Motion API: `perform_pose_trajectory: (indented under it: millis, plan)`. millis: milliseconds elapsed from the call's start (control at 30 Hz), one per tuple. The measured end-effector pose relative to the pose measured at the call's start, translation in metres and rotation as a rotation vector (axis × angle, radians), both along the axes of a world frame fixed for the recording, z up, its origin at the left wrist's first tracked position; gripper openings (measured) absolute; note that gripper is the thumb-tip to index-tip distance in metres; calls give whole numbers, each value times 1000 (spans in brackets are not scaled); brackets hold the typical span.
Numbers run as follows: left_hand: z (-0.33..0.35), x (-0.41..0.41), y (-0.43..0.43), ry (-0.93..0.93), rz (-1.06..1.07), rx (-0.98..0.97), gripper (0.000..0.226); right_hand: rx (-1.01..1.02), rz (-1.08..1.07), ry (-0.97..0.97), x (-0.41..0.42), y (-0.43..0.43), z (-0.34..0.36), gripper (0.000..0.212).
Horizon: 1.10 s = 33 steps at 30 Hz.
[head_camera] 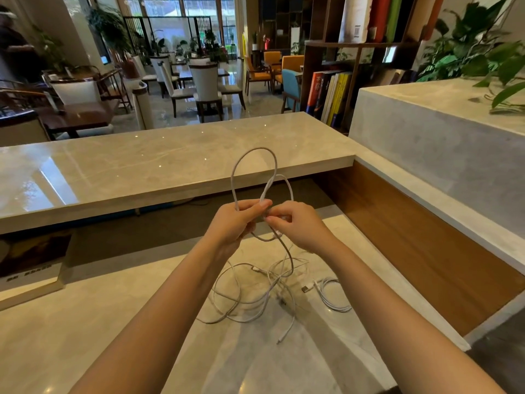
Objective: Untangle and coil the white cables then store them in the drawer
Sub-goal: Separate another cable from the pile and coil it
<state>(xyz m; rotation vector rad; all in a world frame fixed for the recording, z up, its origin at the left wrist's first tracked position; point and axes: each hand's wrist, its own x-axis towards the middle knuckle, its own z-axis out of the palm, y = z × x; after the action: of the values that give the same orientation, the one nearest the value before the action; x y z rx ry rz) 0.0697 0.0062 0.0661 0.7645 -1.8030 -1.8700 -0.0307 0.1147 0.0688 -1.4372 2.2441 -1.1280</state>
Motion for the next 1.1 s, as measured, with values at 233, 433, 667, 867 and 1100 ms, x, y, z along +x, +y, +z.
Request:
perform_pose_trajectory:
  millis: [233, 433, 667, 867, 1100]
  plan:
    - [-2, 1, 1, 55, -36, -5, 16, -62, -68, -561, 0, 4, 2, 19]
    - [-30, 1, -6, -198, 8, -260, 14, -285, -269, -878, -4, 5, 9, 17]
    - [-63, -2, -21, -440, 79, -558, 14, -179, -247, -1096, -30, 10, 38, 22]
    - [-68, -3, -30, -352, 137, -270, 29, -146, 10, -1002, -39, 23, 33, 23]
    - [-56, -6, -27, -68, 176, 92, 29, -168, 6, -708, -15, 16, -35, 23]
